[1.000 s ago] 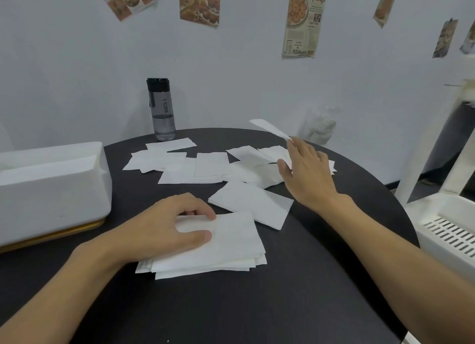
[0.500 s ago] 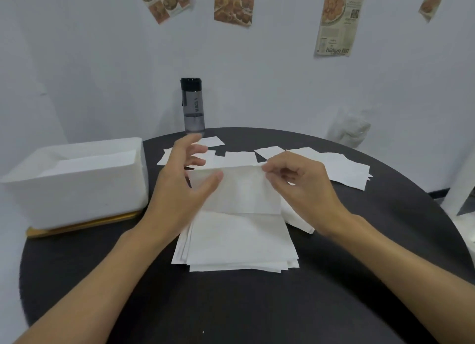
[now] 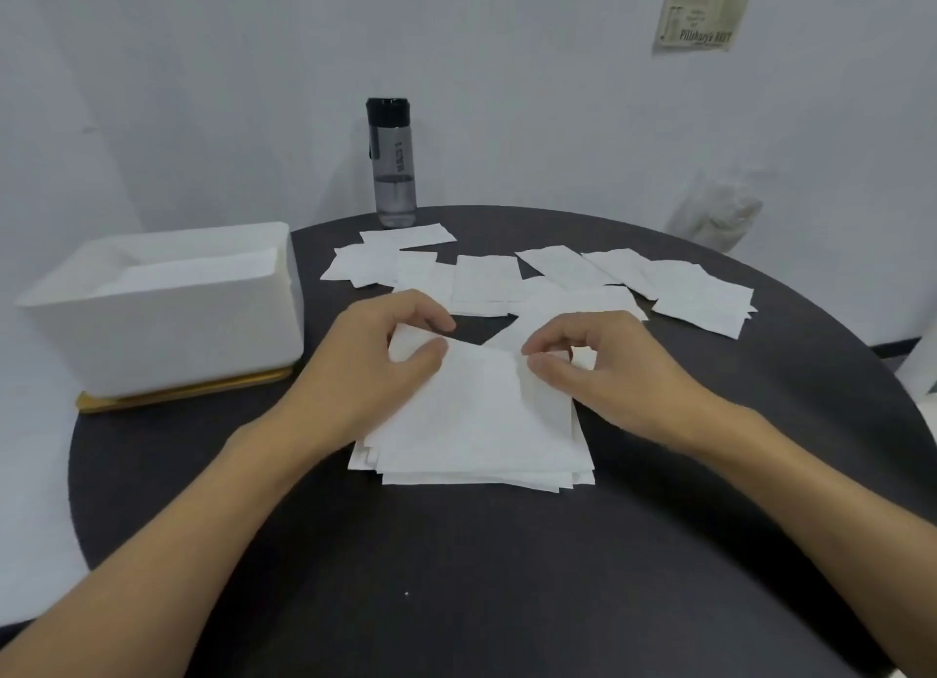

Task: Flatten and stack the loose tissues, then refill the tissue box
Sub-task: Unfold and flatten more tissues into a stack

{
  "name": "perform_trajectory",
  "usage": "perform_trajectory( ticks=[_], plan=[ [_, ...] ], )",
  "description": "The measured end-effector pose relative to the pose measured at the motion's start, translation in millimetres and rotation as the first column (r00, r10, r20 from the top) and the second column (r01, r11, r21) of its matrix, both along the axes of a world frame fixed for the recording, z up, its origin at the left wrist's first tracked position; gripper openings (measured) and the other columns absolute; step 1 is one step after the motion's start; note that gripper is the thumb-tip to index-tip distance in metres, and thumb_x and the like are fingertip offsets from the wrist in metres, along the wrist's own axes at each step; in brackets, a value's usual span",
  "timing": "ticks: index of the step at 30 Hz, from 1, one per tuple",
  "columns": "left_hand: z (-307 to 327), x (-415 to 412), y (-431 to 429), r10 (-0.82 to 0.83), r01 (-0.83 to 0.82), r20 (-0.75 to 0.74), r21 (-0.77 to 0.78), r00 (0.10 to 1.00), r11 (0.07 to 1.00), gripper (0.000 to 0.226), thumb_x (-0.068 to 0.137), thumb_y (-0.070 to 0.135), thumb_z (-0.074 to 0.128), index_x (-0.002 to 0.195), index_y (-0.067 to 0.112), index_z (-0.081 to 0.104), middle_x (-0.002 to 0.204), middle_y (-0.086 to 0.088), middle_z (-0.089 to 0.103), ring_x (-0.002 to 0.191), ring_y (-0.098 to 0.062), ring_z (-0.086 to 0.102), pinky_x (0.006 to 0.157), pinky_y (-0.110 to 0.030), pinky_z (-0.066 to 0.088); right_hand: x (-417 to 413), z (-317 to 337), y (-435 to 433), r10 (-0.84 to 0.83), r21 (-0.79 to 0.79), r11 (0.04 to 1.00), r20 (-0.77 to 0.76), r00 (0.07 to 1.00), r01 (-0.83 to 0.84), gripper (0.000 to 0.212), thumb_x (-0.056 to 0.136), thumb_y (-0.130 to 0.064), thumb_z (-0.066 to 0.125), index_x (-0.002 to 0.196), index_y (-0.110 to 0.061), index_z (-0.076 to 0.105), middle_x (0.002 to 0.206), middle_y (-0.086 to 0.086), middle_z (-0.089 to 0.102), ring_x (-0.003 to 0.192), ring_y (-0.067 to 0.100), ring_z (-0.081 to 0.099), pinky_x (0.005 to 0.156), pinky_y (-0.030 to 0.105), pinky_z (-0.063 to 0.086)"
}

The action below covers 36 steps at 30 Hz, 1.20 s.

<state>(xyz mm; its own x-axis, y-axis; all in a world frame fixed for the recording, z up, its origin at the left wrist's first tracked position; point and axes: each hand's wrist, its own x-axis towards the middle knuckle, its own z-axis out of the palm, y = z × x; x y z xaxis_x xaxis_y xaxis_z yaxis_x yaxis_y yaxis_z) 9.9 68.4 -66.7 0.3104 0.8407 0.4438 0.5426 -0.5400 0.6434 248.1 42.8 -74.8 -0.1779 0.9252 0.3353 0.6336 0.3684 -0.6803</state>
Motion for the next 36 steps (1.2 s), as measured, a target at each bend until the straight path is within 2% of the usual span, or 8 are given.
perform_trajectory(
  ticks=[4, 8, 17, 23, 26, 30, 34, 36],
  plan=[
    [-9.6, -13.2, -7.8, -0.115, 0.096, -0.186, -0.105, 0.976, 0.99, 0.028, 0.088, 0.052, 0.06, 0.116, 0.046, 0.062, 0.122, 0.027, 0.053, 0.119, 0.008, 0.048, 0.095, -0.017, 0.037, 1.3, -4.2, 2.0, 0.026, 0.015, 0.999, 0.17, 0.985, -0.029, 0.011, 0.09, -0.028, 0.067, 0.1, -0.033, 0.069, 0.094, -0.014, 0.062, 0.102, 0.005, 0.051, 0.099, 0.028, 0.033],
    [-21.7, -17.0, -17.8, -0.197, 0.108, -0.453, -0.216, 0.869, 0.97, 0.055, 0.071, 0.08, 0.045, 0.124, 0.064, 0.046, 0.134, 0.041, 0.03, 0.132, -0.001, 0.03, 0.113, -0.032, 0.028, 1.4, -8.8, 3.7, 0.051, 0.078, 0.993, 0.355, 0.933, -0.084, 0.011, 0.091, -0.036, 0.065, 0.101, -0.04, 0.066, 0.1, -0.019, 0.059, 0.102, 0.003, 0.045, 0.098, 0.03, 0.023],
    [-23.2, 2.1, -10.7, -0.196, 0.104, -0.407, -0.237, 0.892, 0.966, 0.065, 0.068, 0.084, 0.043, 0.129, 0.063, 0.043, 0.139, 0.042, 0.025, 0.136, -0.006, 0.026, 0.114, -0.029, 0.027, 27.2, -11.2, 20.0, -0.064, 0.145, 0.989, 0.273, 0.96, 0.025, 0.011, 0.095, -0.031, 0.059, 0.091, -0.036, 0.068, 0.102, -0.019, 0.062, 0.104, 0.002, 0.05, 0.103, 0.032, 0.026],
    [-7.5, 15.2, 4.4, -0.144, 0.118, -0.506, -0.082, 0.85, 0.99, 0.065, 0.076, 0.079, 0.029, 0.129, 0.049, 0.054, 0.143, 0.028, 0.035, 0.133, 0.004, 0.029, 0.115, -0.03, 0.023, 41.4, -14.6, 32.1, -0.155, 0.134, 0.983, 0.248, 0.956, 0.125, 0.018, 0.095, -0.024, 0.056, 0.083, -0.031, 0.067, 0.099, -0.019, 0.063, 0.103, 0.001, 0.051, 0.094, 0.03, 0.025],
    [3.9, 38.1, 31.7, -0.088, 0.105, -0.505, 0.004, 0.859, 0.994, 0.046, 0.091, 0.066, 0.042, 0.126, 0.041, 0.059, 0.133, 0.023, 0.046, 0.122, -0.002, 0.043, 0.105, -0.032, 0.032, 44.0, -10.5, 42.7, -0.205, 0.137, 0.974, 0.217, 0.954, 0.178, 0.017, 0.096, -0.025, 0.055, 0.087, -0.03, 0.068, 0.103, -0.018, 0.062, 0.104, 0.002, 0.052, 0.097, 0.031, 0.027],
    [-7.9, 58.5, 60.4, -0.058, 0.044, -0.476, -0.041, 0.878, 0.998, 0.043, 0.096, 0.059, 0.04, 0.127, 0.037, 0.059, 0.133, 0.017, 0.053, 0.121, -0.01, 0.05, 0.107, -0.043, 0.037, 55.3, -9.3, 78.3, -0.313, 0.112, 0.95, 0.348, 0.884, 0.293, 0.022, 0.1, -0.035, 0.046, 0.11, -0.032, 0.066, 0.125, -0.011, 0.058, 0.122, 0.014, 0.047, 0.096, 0.033, 0.027],
    [-27.1, 54.6, 68.7, -0.103, 0.065, -0.477, -0.096, 0.873, 0.993, 0.052, 0.09, 0.066, 0.027, 0.117, 0.038, 0.061, 0.123, 0.024, 0.055, 0.114, -0.007, 0.052, 0.106, -0.041, 0.039, 59.6, -9.4, 108.7, -0.211, -0.021, 0.968, 0.476, 0.854, 0.251, 0.037, 0.104, -0.032, 0.033, 0.075, -0.046, 0.052, 0.092, -0.018, 0.047, 0.124, 0.021, 0.045, 0.09, 0.037, 0.03],
    [-29.3, 54.2, 70.9, -0.086, 0.056, -0.482, -0.076, 0.872, 0.996, 0.049, 0.092, 0.063, 0.03, 0.119, 0.037, 0.062, 0.124, 0.024, 0.056, 0.116, -0.005, 0.05, 0.108, -0.04, 0.037, 58.1, -11.7, 116.7, -0.19, -0.076, 0.962, 0.507, 0.841, 0.264, 0.037, 0.105, -0.032, 0.028, 0.078, -0.036, 0.054, 0.101, -0.015, 0.05, 0.127, 0.021, 0.042, 0.095, 0.037, 0.028]
  ],
)
